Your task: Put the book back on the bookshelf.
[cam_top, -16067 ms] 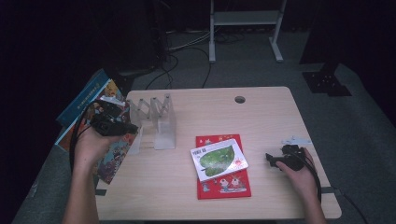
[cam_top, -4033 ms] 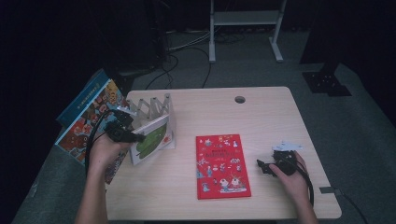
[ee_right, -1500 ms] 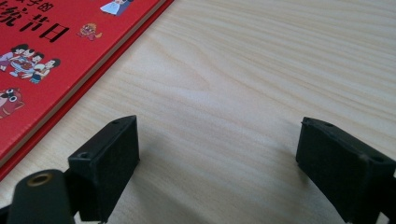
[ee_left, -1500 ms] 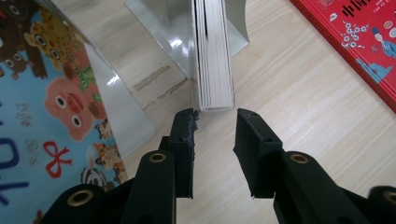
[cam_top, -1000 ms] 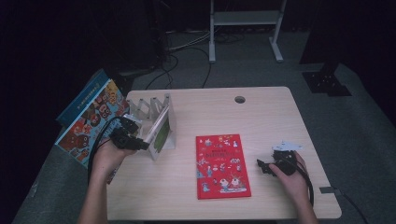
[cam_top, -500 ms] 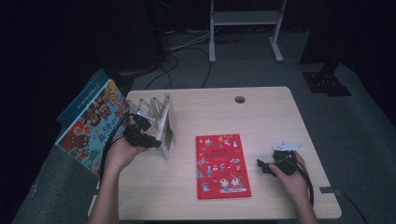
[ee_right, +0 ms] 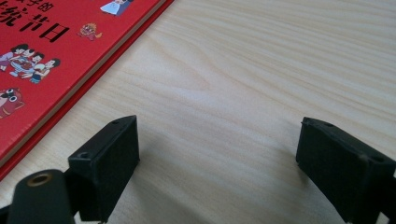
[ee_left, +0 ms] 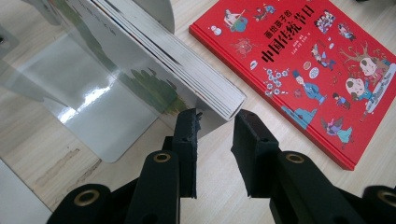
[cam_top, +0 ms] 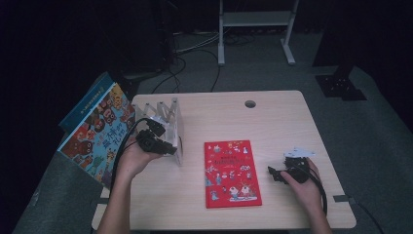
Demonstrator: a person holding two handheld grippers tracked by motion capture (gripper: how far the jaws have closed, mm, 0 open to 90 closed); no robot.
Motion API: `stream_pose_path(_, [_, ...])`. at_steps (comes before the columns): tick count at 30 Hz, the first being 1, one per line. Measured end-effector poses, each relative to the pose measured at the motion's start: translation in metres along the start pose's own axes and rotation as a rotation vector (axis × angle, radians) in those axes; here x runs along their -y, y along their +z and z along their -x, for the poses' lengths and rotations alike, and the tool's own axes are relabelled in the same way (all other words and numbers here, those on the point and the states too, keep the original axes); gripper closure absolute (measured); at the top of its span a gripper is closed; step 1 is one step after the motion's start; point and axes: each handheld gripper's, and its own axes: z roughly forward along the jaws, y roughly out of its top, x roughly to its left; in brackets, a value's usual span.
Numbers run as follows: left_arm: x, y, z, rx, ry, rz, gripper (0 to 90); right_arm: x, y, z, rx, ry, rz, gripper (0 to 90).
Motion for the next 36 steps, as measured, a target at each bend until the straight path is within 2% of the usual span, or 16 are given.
stream_pose_path(12, [0.005, -0.003, -0.003, -0.009, -0.001, -0.008, 67.8, 0.0, 0.0, 0.0, 0.0, 0.0, 0.0, 12.3])
stream_pose_path(22, [0.014, -0.013, 0.004, 0.001, 0.012, -0.014, 67.5, 0.0, 0.0, 0.0, 0.0, 0.0, 0.0, 12.3])
stream_pose_path(27, [0.018, -0.013, 0.011, 0.016, 0.026, -0.014, 71.9, 0.0, 0.0, 0.0, 0.001, 0.0, 0.0, 12.0])
stream_pose_path(31, [0.021, -0.013, 0.02, 0.031, 0.046, -0.001, 81.8, 0.0, 0.0, 0.0, 0.005, 0.007, -0.002, 10.6])
stream_pose_path(36, [0.021, -0.01, 0.031, 0.046, 0.07, 0.018, 86.0, 0.0, 0.0, -0.001, 0.012, 0.016, -0.006, 10.0])
